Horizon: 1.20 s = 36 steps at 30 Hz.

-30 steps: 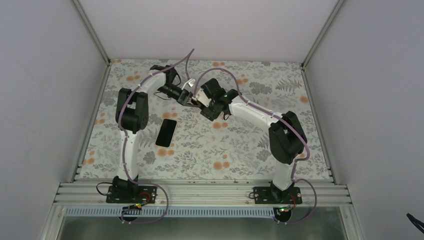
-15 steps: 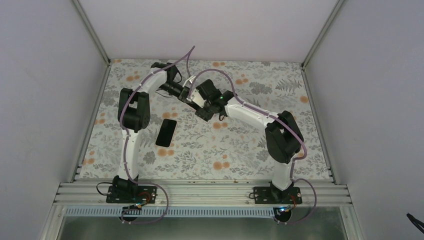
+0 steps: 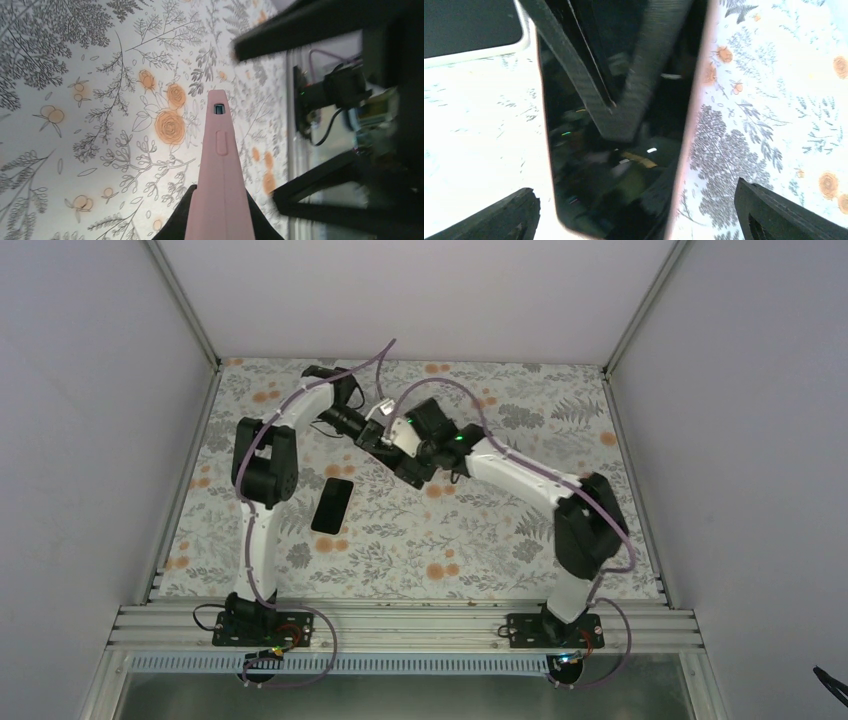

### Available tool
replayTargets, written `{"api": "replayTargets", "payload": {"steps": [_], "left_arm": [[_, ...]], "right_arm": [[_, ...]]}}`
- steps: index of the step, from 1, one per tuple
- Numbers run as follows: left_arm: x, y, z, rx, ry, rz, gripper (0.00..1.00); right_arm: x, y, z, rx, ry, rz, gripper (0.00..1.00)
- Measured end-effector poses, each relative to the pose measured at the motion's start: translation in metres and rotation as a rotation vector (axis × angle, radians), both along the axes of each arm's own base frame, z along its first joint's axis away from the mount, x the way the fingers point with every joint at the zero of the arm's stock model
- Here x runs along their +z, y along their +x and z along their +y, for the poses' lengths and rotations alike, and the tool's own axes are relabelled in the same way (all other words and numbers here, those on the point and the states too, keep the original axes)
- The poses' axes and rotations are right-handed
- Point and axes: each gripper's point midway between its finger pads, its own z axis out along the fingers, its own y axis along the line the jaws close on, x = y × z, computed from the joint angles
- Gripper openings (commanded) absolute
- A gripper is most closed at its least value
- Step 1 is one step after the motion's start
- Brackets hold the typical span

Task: Take the phone out of the phone case
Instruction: Pick up the phone at the center of the board, then remove the phone case from the phone.

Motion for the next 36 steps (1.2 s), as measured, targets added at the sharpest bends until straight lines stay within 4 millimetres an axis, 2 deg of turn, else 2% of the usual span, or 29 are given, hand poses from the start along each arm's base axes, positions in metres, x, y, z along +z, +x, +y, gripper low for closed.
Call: {"api": "replayTargets", "payload": {"steps": [2, 4, 6, 8, 10, 12, 14, 18, 20, 24, 32, 36], "left_arm": [[0.005, -0.004, 0.001, -0.032, 0.038, -0.085, 0.02], [0.016, -0.008, 0.004, -0.053, 0.066, -0.172, 0.02], [0.034, -0.013, 0.006, -0.071, 0.087, -0.288, 0.02], [0.057, -0.018, 0.009, -0.080, 0.093, -0.420, 0.02], [0.080, -0.027, 0.011, -0.079, 0.097, -0.566, 0.02], [0.098, -0.040, 0.012, -0.072, 0.108, -0.735, 0.02], [0.107, -0.054, 0.008, -0.074, 0.110, -0.847, 0.02], [0.108, -0.071, -0.011, -0.108, 0.111, -0.963, 0.02], [0.101, -0.069, -0.018, -0.120, 0.119, -0.972, 0.02], [0.090, -0.059, -0.019, -0.110, 0.150, -0.975, 0.02], [0.091, -0.053, -0.018, -0.092, 0.162, -0.991, 0.02], [0.090, -0.053, -0.018, -0.086, 0.163, -0.983, 0.02]], "right_arm": [[0.020, -0.007, -0.010, 0.027, 0.046, 0.006, 1.00], [0.051, -0.014, -0.030, 0.045, 0.114, -0.006, 1.00], [0.082, -0.017, -0.053, 0.044, 0.187, -0.044, 1.00], [0.105, -0.020, -0.075, 0.042, 0.243, -0.087, 1.00], [0.115, -0.024, -0.097, 0.045, 0.276, -0.134, 1.00], [0.110, -0.033, -0.109, 0.061, 0.278, -0.156, 0.97], [0.096, -0.044, -0.111, 0.090, 0.266, -0.136, 0.92], [0.082, -0.046, -0.105, 0.134, 0.261, -0.098, 0.91], [0.080, -0.045, -0.103, 0.145, 0.265, -0.096, 0.91], [0.078, -0.042, -0.099, 0.156, 0.271, -0.093, 0.88], [0.063, -0.035, -0.094, 0.166, 0.260, -0.057, 0.87], [0.066, -0.028, -0.091, 0.165, 0.269, -0.082, 0.87]]}}
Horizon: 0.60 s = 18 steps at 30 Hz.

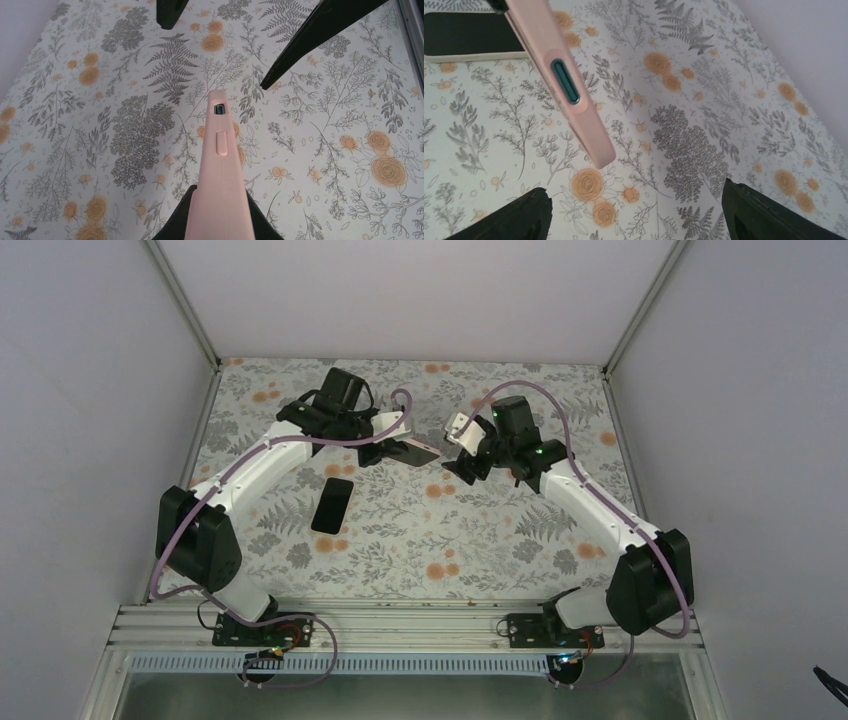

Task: Take the phone out of the phone case
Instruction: Remove the phone case from the phone.

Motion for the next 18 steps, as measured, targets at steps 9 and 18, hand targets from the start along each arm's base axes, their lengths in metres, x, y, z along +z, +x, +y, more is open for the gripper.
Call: {"api": "replayTargets", "payload": {"steps": [9, 18], "left_arm": [[-0.001, 0.000, 0.000, 0.006, 0.001, 0.009, 0.02], [-0.002, 0.004, 0.001, 0.020, 0.013, -0.003, 0.02]], "right_arm": [[-0.010, 0.028, 0.005, -0.040, -0.013, -0.025, 0.85], [-0.015, 0.036, 0.007, -0.062, -0.015, -0.030, 0.83]]}}
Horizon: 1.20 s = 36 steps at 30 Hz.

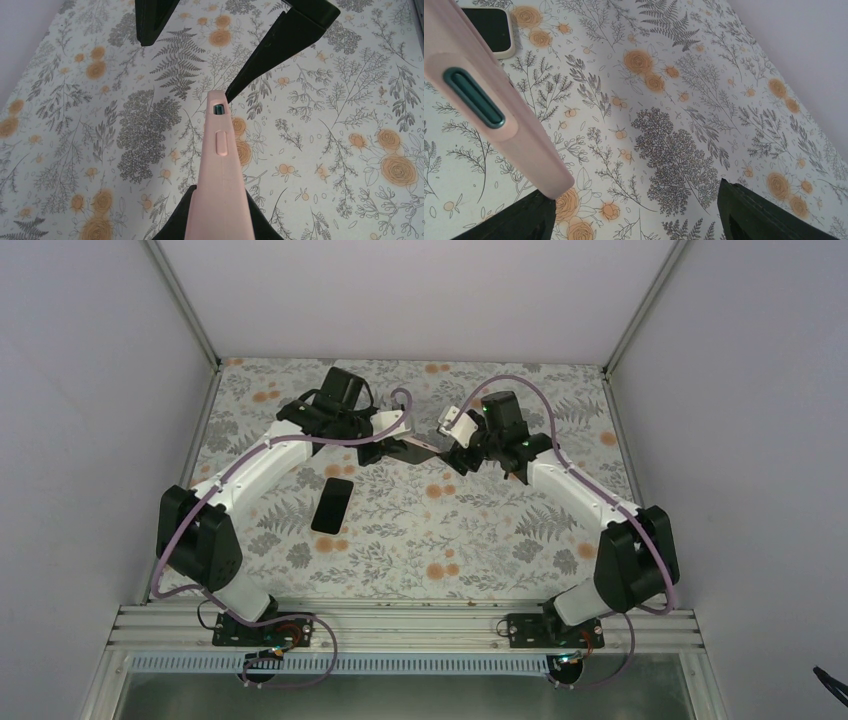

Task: Take the phone out of the phone case
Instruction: Remove the phone case from the phone.

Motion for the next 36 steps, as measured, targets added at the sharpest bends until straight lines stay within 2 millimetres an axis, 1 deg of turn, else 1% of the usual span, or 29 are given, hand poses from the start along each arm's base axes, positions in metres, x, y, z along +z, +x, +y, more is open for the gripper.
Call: {"api": "replayTargets", "payload": {"steps": [7, 14, 21, 27, 30, 32, 33, 34, 36], "left_arm": [[-0.002, 0.001, -0.002, -0.003, 0.027, -0.032, 0.02], [-0.003, -0.001, -0.011, -0.023, 0.089, -0.111, 0.02], [-0.005, -0.002, -0.011, -0.022, 0.135, -0.136, 0.02], [-0.005, -0.005, -0.013, -0.037, 0.144, -0.148, 0.02], [-0.001, -0.004, -0.015, -0.040, 0.140, -0.162, 0.02], [0.002, -0.002, -0.015, -0.038, 0.138, -0.175, 0.02], [0.002, -0.004, -0.015, -0.046, 0.138, -0.167, 0.02], [0.000, -0.012, -0.015, -0.065, 0.141, -0.141, 0.02], [-0.009, -0.034, -0.015, -0.116, 0.159, -0.064, 0.02]], "right_arm": [[-0.001, 0.006, -0.001, -0.001, -0.018, -0.004, 0.83], [-0.004, 0.012, -0.007, 0.029, -0.074, 0.010, 0.84], [-0.009, 0.016, -0.004, 0.077, -0.104, 0.014, 0.85], [-0.008, 0.015, -0.007, 0.131, -0.115, 0.006, 0.86], [-0.004, 0.018, -0.009, 0.140, -0.117, 0.005, 0.86], [0.000, 0.022, -0.010, 0.142, -0.120, -0.003, 0.86], [0.003, 0.028, -0.014, 0.128, -0.130, -0.021, 0.86], [0.007, 0.039, -0.019, 0.098, -0.139, -0.051, 0.86], [0.019, 0.061, -0.034, 0.035, -0.151, -0.111, 0.86]]}}
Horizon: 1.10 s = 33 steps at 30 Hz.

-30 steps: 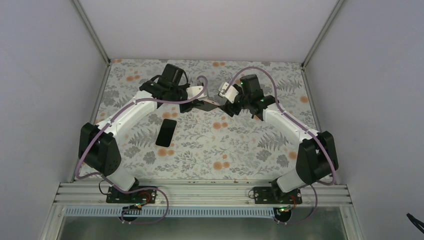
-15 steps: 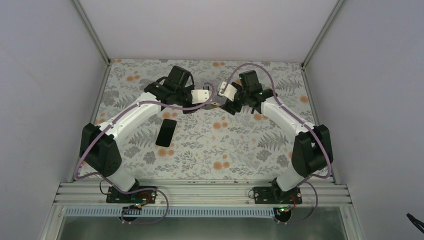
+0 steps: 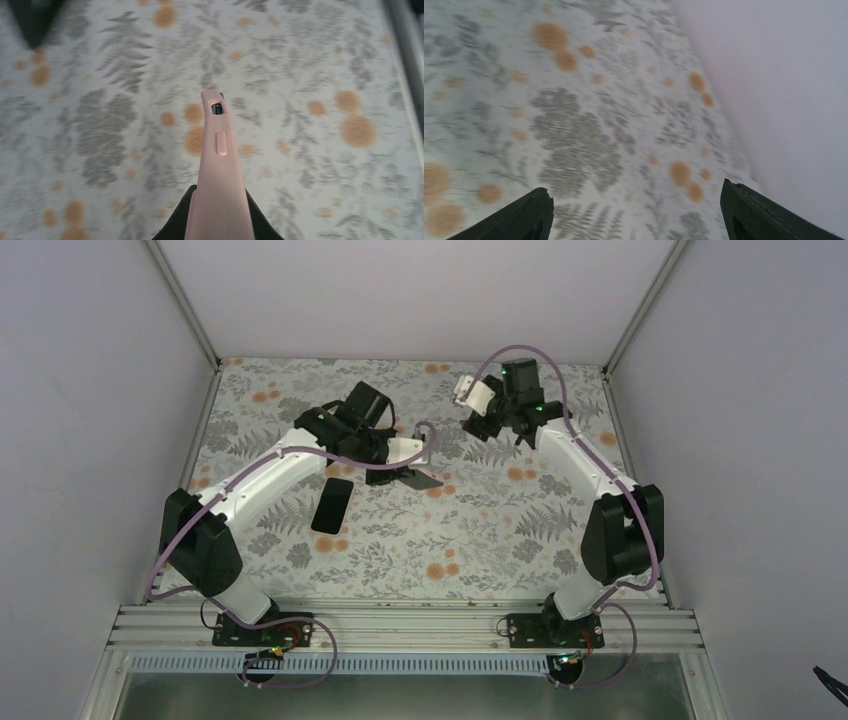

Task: Take the phone out of the phone case
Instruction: Remove the phone case from the phone.

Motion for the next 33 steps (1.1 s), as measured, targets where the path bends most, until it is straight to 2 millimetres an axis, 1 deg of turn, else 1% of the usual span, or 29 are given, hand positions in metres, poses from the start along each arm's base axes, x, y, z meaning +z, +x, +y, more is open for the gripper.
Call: {"api": "replayTargets", "payload": {"steps": [2, 5, 9, 11, 12, 14, 18, 20, 22, 27, 30, 33], "left_arm": [[-0.007, -0.019, -0.002, -0.040, 0.018, 0.059, 0.02], [-0.011, -0.034, -0.003, -0.070, 0.031, 0.105, 0.02], [-0.012, -0.036, -0.002, -0.069, 0.037, 0.115, 0.02], [-0.012, -0.034, -0.001, -0.064, 0.038, 0.111, 0.02], [-0.013, -0.033, -0.001, -0.062, 0.037, 0.104, 0.02], [-0.014, -0.031, 0.000, -0.056, 0.038, 0.089, 0.02], [-0.015, -0.027, -0.001, -0.047, 0.032, 0.067, 0.02], [-0.014, -0.025, -0.003, -0.045, 0.025, 0.059, 0.02], [-0.012, -0.023, -0.004, -0.044, 0.019, 0.051, 0.02], [-0.010, -0.021, -0.006, -0.042, 0.009, 0.040, 0.02], [-0.010, -0.020, -0.006, -0.042, 0.007, 0.039, 0.02], [-0.010, -0.020, -0.006, -0.041, 0.006, 0.040, 0.02]], "right_arm": [[0.009, 0.014, -0.013, -0.046, -0.006, -0.048, 0.86], [0.015, 0.024, -0.024, -0.082, -0.018, -0.081, 0.86], [0.019, 0.024, -0.023, -0.071, -0.024, -0.090, 0.86], [0.017, 0.018, -0.019, -0.042, -0.020, -0.068, 0.87], [0.016, 0.013, -0.018, -0.025, -0.019, -0.053, 0.87], [0.010, -0.004, -0.015, 0.020, -0.014, -0.011, 0.87], [0.002, -0.059, -0.013, 0.106, 0.008, 0.072, 0.87], [-0.001, -0.081, -0.009, 0.146, 0.020, 0.107, 0.87], [-0.010, -0.102, -0.002, 0.188, 0.030, 0.161, 0.87], [-0.032, -0.132, 0.015, 0.260, 0.033, 0.254, 0.87], [-0.038, -0.139, 0.023, 0.281, 0.036, 0.279, 0.86], [-0.043, -0.138, 0.027, 0.283, 0.041, 0.297, 0.86]]}}
